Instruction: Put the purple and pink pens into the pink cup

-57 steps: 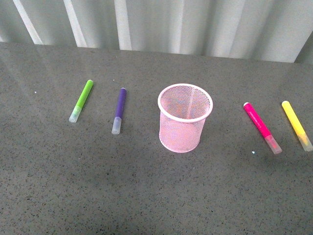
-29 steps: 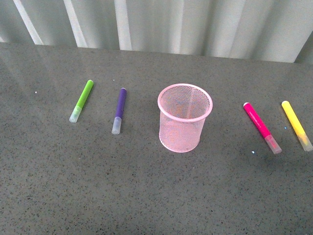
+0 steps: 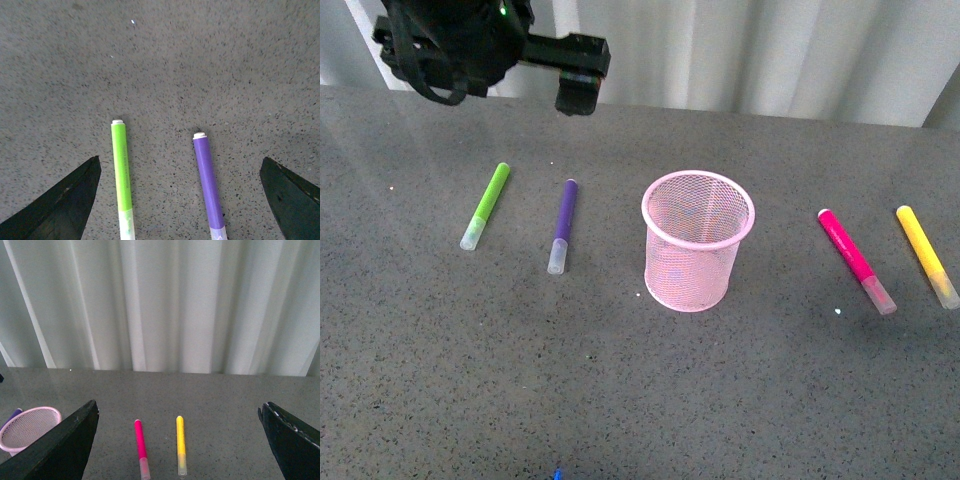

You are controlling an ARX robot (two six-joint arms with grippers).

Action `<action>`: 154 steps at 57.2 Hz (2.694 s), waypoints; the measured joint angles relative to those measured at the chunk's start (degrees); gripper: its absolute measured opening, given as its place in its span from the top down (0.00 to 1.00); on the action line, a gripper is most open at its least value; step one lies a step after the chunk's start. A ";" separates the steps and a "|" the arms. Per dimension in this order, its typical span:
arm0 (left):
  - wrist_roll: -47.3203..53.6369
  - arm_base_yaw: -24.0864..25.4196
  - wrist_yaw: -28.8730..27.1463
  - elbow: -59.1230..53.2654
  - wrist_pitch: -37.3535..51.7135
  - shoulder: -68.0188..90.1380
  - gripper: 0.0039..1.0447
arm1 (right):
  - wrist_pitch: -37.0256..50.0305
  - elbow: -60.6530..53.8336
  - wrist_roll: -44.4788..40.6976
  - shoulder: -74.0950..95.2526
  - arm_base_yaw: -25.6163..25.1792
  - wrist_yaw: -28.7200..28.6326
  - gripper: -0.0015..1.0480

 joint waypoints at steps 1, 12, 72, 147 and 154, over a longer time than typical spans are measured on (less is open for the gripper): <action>-0.31 -0.02 -0.04 0.11 0.00 0.61 0.06 | 0.00 0.00 0.00 0.00 0.00 0.00 0.07; -3.67 -0.52 0.09 1.46 -0.50 6.14 0.06 | 0.00 0.00 0.00 0.00 0.00 0.00 0.07; -9.90 -5.90 -2.32 3.17 4.70 15.87 0.07 | 0.00 0.00 0.00 0.00 0.00 0.00 0.07; -11.21 -1.57 -1.60 -7.85 21.70 -0.72 0.88 | 0.00 0.00 0.00 0.00 0.00 0.00 0.07; -11.76 0.66 -1.03 -13.75 30.82 -10.71 0.88 | 0.00 0.00 0.00 0.00 0.00 0.00 0.07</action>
